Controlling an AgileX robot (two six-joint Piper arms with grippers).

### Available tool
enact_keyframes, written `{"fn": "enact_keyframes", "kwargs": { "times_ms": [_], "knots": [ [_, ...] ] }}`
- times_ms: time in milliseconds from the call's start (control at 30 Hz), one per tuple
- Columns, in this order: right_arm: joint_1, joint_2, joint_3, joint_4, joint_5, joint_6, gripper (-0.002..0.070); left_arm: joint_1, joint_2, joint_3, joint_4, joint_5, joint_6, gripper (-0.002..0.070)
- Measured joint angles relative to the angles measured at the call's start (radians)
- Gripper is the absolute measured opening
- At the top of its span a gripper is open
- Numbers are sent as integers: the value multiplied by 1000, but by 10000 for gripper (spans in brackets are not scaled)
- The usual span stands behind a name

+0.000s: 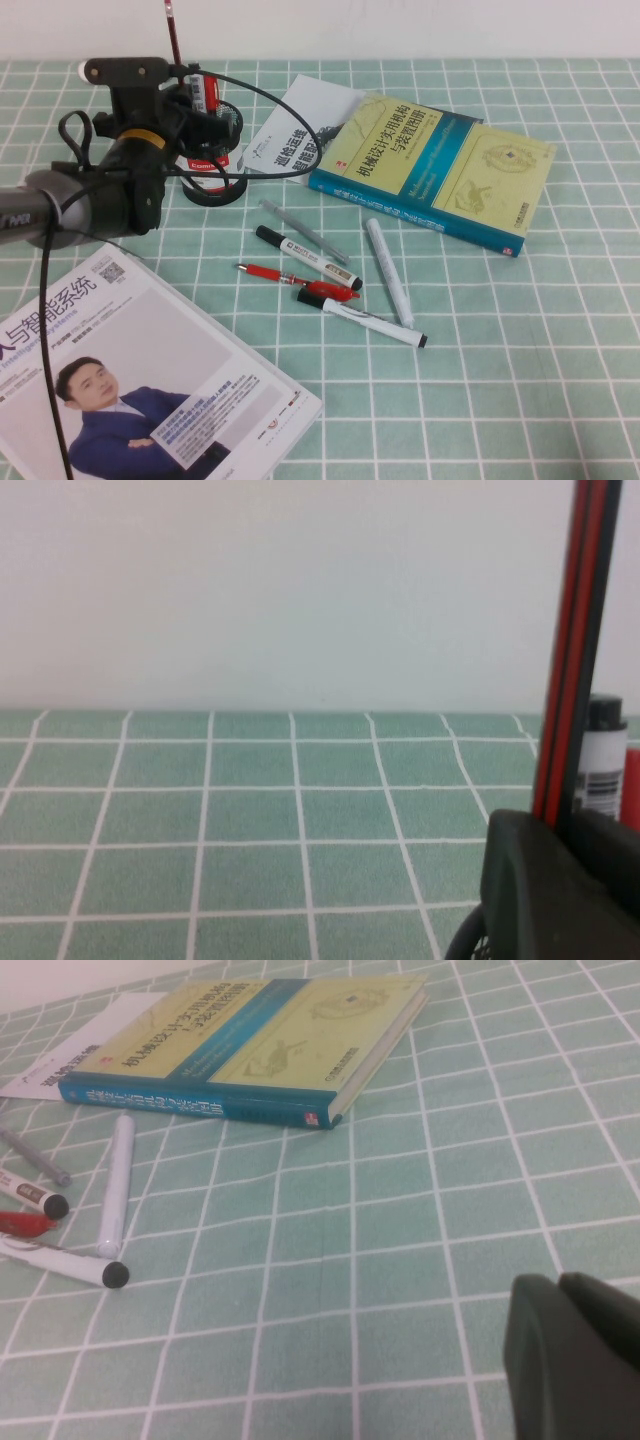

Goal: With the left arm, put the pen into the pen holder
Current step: Place the pen onto the pen holder

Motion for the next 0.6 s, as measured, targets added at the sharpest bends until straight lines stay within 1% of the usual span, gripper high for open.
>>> {"fn": "enact_keyframes", "kwargs": {
  "times_ms": [100,167,333,400,500,600],
  "knots": [
    [0,0,0,0,0,0,-20,0,0,-4,0,0,2,27],
    [0,0,0,0,0,0,-20,0,0,-4,0,0,4,50],
    [0,0,0,0,0,0,-20,0,0,-4,0,0,4,190],
    [0,0,0,0,0,0,-20,0,0,-4,0,0,4,228],
    [0,0,0,0,0,0,-20,0,0,-4,-2,0,6,251],
    [0,0,0,0,0,0,-20,0,-8,-4,-4,4,29,258]
  ]
}}
